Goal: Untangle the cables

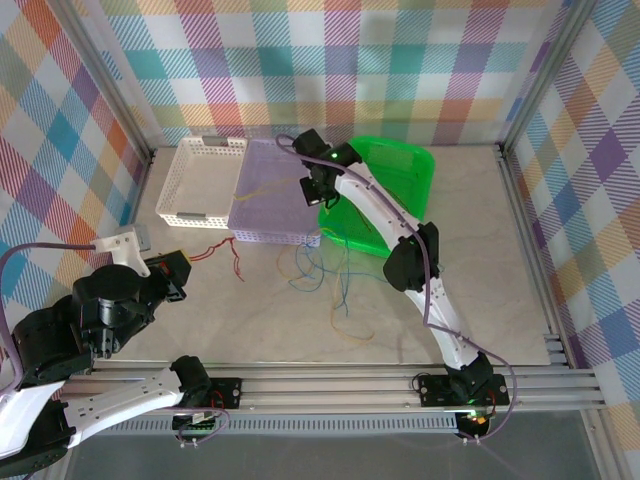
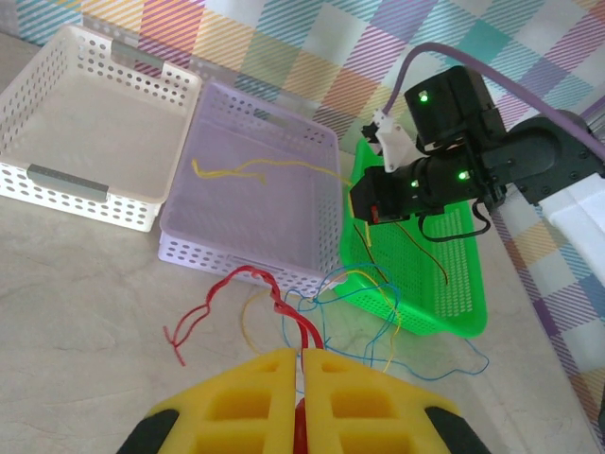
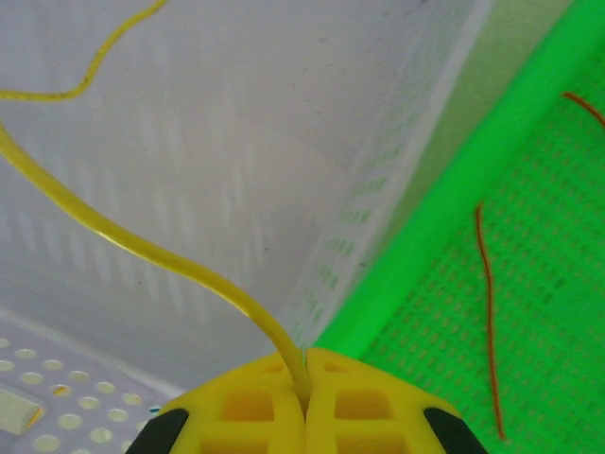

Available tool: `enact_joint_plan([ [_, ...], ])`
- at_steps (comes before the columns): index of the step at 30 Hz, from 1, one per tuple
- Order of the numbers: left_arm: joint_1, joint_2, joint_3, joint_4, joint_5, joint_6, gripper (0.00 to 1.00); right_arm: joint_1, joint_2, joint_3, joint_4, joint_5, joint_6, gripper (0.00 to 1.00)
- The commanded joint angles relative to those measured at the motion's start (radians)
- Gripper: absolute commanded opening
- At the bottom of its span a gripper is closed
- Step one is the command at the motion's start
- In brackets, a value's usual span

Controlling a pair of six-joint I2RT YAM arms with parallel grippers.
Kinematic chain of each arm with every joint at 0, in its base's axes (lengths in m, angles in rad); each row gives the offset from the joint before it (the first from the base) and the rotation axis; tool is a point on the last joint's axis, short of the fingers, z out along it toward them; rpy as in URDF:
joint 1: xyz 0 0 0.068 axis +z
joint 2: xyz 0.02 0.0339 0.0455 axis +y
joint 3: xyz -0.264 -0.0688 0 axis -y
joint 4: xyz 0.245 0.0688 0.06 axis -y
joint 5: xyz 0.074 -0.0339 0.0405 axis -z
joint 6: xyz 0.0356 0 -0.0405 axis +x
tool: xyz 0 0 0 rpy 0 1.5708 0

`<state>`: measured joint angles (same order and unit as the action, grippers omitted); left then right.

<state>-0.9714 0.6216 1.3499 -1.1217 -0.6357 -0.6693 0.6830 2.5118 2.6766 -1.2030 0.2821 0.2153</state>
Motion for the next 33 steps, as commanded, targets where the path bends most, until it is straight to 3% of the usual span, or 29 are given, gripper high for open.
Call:
enact_joint_plan([
  [1,-0.007,0.003,-0.015,0.024,0.008,-0.012,0.00,0.015,0.013,0.032,0.034,-0.053,-0.009,0.00],
  [7,-0.007,0.001,-0.041,0.034,0.018,-0.024,0.00,0.023,0.057,0.044,0.062,-0.113,0.008,0.00],
  [18,-0.007,0.008,-0.059,0.041,0.020,-0.028,0.00,0.034,0.143,0.058,0.087,-0.111,0.001,0.00],
  [23,-0.007,0.013,-0.060,0.042,0.020,-0.027,0.00,0.009,0.132,0.057,0.091,-0.133,0.033,0.13],
  [27,-0.007,0.019,-0.065,0.046,0.021,-0.028,0.00,-0.043,0.106,0.057,0.093,-0.187,0.099,0.15],
  [30,-0.007,0.015,-0.073,0.053,0.025,-0.030,0.00,-0.068,0.088,0.057,0.089,-0.213,0.115,0.30],
  [33,-0.007,0.015,-0.076,0.054,0.026,-0.029,0.00,-0.065,0.065,0.052,0.099,-0.239,0.089,0.40],
])
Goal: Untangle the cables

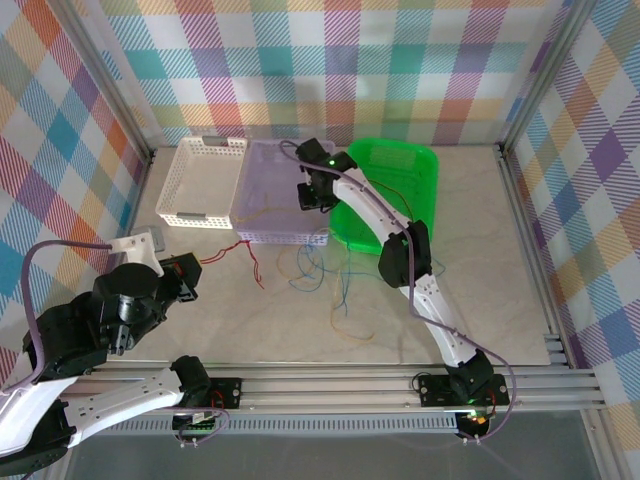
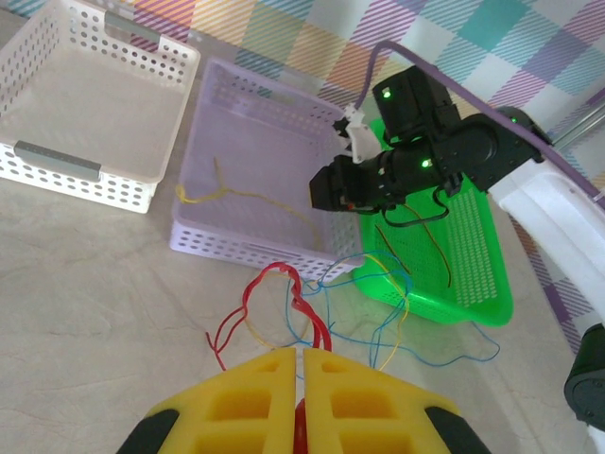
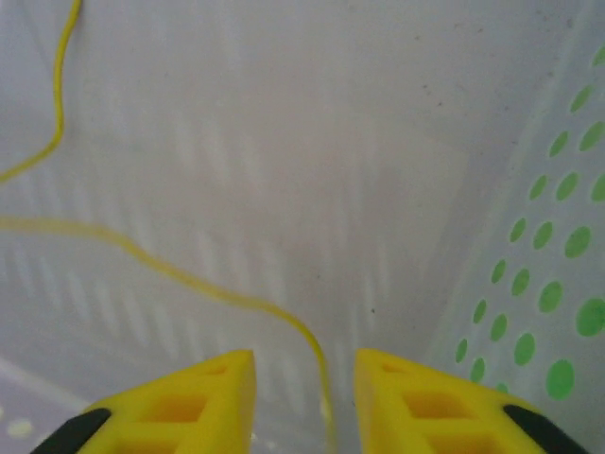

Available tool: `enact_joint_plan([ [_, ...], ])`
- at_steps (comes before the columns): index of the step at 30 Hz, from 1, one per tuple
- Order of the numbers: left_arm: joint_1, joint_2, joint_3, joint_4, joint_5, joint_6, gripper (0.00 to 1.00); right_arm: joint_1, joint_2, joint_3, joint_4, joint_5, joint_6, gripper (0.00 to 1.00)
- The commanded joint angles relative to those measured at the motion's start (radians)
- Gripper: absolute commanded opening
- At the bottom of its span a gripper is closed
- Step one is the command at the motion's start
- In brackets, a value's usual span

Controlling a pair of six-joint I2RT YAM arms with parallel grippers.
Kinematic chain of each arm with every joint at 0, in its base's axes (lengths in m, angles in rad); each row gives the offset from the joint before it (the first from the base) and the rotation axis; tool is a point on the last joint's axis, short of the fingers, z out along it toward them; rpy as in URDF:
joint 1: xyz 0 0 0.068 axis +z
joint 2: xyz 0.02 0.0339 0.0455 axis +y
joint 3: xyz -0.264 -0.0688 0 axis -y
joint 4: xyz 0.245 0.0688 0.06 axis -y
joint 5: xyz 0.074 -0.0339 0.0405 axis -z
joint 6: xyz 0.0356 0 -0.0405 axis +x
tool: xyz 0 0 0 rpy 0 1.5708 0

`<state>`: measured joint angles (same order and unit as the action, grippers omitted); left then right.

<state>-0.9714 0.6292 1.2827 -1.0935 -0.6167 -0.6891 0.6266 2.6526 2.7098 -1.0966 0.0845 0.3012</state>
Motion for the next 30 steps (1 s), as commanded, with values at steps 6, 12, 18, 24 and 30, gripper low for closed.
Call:
enact_joint_plan([
  [6,-0.007,0.009,-0.005,0.029,0.000,-0.009,0.00,0.065,-0.202,-0.101,0.143,-0.110,-0.083,0.68],
  [12,-0.007,0.016,-0.023,0.070,0.023,0.012,0.00,0.097,-0.385,-0.267,0.334,-0.250,-0.074,0.76],
  [18,-0.007,0.066,0.001,0.093,0.016,0.032,0.00,0.123,-0.742,-0.795,0.723,-0.458,-0.120,0.79],
  [24,-0.004,0.149,0.044,0.102,0.052,0.030,0.00,0.162,-1.054,-1.316,1.102,-0.568,-0.220,0.84],
  [30,0.002,0.241,0.082,0.149,0.181,0.042,0.00,0.255,-1.138,-1.493,1.200,-0.481,-0.359,0.87],
])
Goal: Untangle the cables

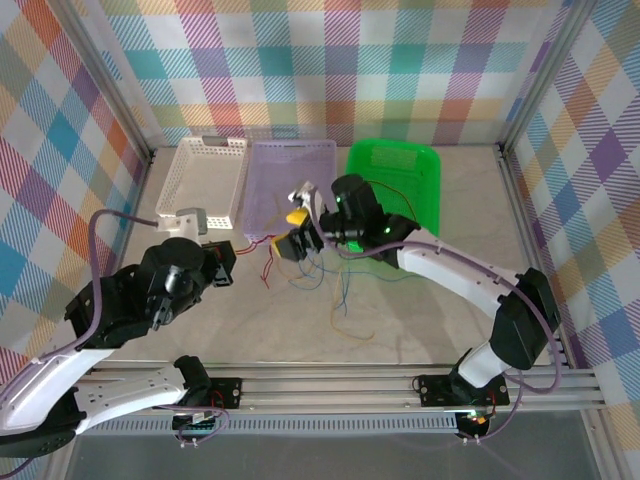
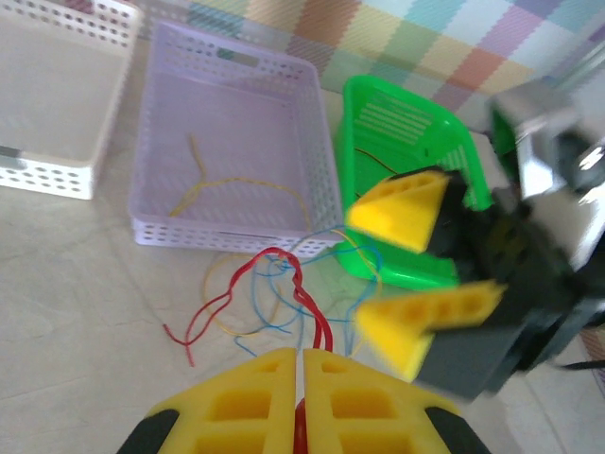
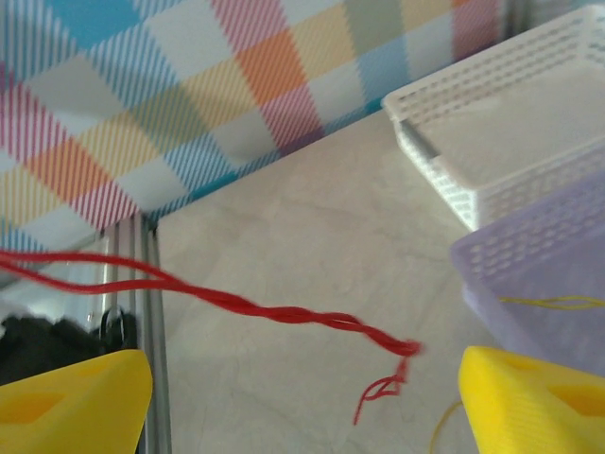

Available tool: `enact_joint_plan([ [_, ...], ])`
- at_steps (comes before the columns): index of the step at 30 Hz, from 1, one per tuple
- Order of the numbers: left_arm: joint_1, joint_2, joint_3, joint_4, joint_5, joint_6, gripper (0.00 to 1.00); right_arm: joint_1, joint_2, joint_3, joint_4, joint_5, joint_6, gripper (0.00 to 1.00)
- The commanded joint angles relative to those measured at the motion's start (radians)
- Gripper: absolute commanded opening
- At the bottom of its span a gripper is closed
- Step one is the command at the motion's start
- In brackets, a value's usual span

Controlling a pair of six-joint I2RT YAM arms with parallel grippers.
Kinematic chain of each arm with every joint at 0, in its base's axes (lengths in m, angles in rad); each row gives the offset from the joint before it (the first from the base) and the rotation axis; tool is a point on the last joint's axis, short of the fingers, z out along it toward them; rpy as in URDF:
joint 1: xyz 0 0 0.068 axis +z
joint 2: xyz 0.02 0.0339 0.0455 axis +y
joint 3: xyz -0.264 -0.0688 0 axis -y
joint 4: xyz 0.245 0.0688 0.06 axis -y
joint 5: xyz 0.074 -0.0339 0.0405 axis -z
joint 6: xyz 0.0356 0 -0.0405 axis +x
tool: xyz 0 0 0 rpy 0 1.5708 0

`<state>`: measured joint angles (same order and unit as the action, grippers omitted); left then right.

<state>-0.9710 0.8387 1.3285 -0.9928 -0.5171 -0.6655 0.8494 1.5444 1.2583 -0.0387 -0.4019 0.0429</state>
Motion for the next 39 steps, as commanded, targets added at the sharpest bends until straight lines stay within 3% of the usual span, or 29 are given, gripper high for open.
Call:
enact_joint_plan([
  [1,0.003,0.045,0.039,0.056,0.105,0.020,0.00,0.043,-0.038,-0.057,0.158,0.019,-0.110,0.88],
  [7,0.021,0.109,0.042,0.073,0.190,0.014,0.00,0.075,-0.084,-0.127,0.242,0.127,-0.133,0.90],
  [11,0.048,0.123,0.037,0.094,0.250,0.004,0.00,0.087,-0.089,-0.150,0.266,0.201,-0.159,0.85],
  [13,0.060,0.134,0.045,0.088,0.267,0.005,0.00,0.092,-0.095,-0.149,0.248,0.209,-0.174,0.71],
  [15,0.074,0.141,0.053,0.077,0.272,0.005,0.00,0.093,-0.107,-0.150,0.227,0.221,-0.168,0.37],
  [18,0.100,0.139,0.061,0.064,0.282,0.010,0.00,0.093,-0.123,-0.131,0.138,0.230,-0.157,0.06],
  [19,0.107,0.136,0.064,0.058,0.282,0.012,0.00,0.092,-0.125,-0.124,0.110,0.220,-0.156,0.00],
  [20,0.114,0.133,0.067,0.053,0.281,0.015,0.03,0.092,-0.130,-0.121,0.087,0.206,-0.151,0.00],
  [24,0.139,0.121,0.073,0.039,0.290,0.026,0.46,0.091,-0.159,-0.144,0.078,0.166,-0.081,0.00],
  [28,0.141,0.087,0.035,0.040,0.311,0.020,0.77,0.089,-0.192,-0.166,0.079,0.143,-0.060,0.00],
  [31,0.141,0.025,-0.048,0.096,0.373,0.008,0.84,0.080,-0.210,-0.163,0.057,0.106,-0.038,0.00],
  [39,0.141,-0.173,-0.263,0.282,0.423,-0.054,0.86,0.048,-0.262,-0.202,0.079,-0.048,0.031,0.00],
])
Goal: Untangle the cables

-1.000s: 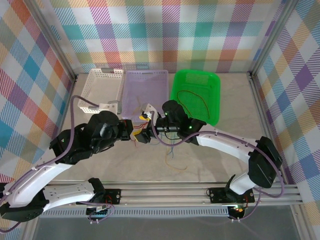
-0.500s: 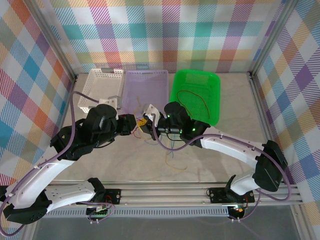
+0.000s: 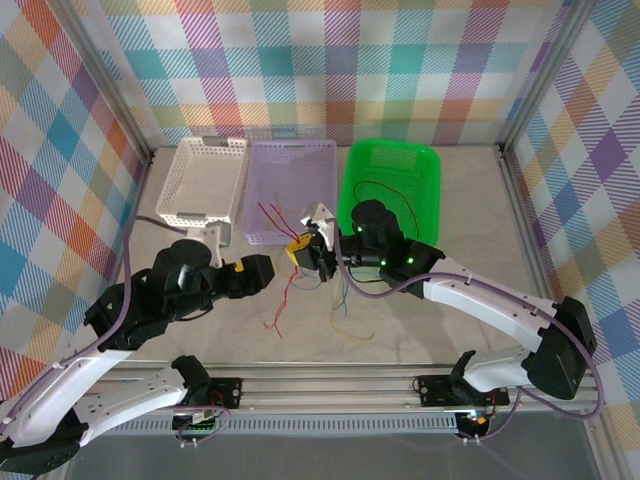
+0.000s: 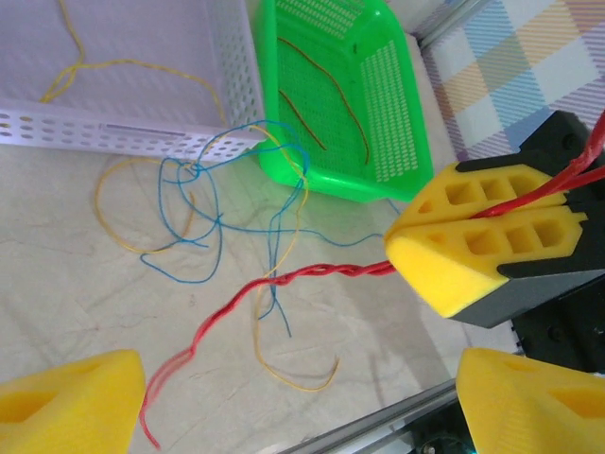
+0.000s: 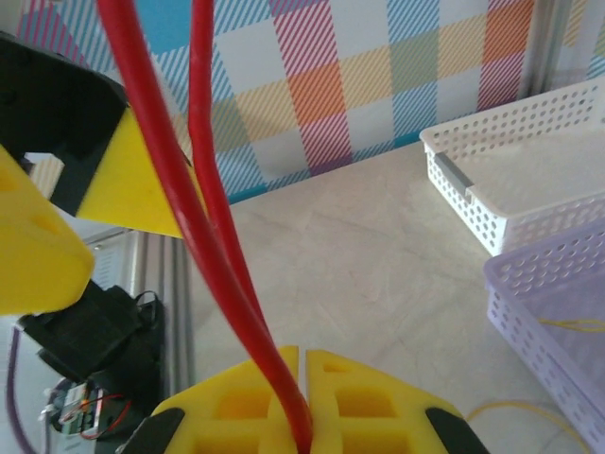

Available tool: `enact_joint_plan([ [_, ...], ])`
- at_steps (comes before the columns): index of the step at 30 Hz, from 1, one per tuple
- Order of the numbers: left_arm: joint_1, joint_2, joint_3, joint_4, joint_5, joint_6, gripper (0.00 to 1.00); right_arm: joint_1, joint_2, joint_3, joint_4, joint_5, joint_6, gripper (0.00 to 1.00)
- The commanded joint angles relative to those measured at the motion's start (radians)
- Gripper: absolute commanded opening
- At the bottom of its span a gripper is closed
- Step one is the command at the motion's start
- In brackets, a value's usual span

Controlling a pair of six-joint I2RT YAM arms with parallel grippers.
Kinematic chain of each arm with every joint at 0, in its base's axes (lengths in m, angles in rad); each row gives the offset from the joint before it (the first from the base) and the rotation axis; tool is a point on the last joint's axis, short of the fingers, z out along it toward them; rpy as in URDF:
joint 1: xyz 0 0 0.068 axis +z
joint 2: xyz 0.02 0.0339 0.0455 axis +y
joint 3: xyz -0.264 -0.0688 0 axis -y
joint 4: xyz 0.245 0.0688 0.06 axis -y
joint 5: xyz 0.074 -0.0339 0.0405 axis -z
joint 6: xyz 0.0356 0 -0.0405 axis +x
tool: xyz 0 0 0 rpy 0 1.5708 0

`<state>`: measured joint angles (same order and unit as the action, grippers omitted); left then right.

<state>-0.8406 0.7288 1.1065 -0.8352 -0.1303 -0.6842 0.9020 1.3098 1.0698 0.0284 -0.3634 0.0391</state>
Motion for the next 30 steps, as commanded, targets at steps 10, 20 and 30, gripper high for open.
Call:
enact_joint_plan([
  [10,0.011,-0.242,-0.235,0.452,-0.005,-0.198,0.89,-0.005,-0.025,-0.045,0.032,-0.195,0.068,0.00],
  [20,0.010,-0.201,-0.275,0.651,-0.069,-0.278,0.86,-0.002,-0.010,-0.066,0.061,-0.241,0.093,0.00],
  [30,0.010,-0.084,-0.221,0.694,-0.028,-0.261,0.64,0.005,0.000,-0.054,0.061,-0.251,0.094,0.00],
])
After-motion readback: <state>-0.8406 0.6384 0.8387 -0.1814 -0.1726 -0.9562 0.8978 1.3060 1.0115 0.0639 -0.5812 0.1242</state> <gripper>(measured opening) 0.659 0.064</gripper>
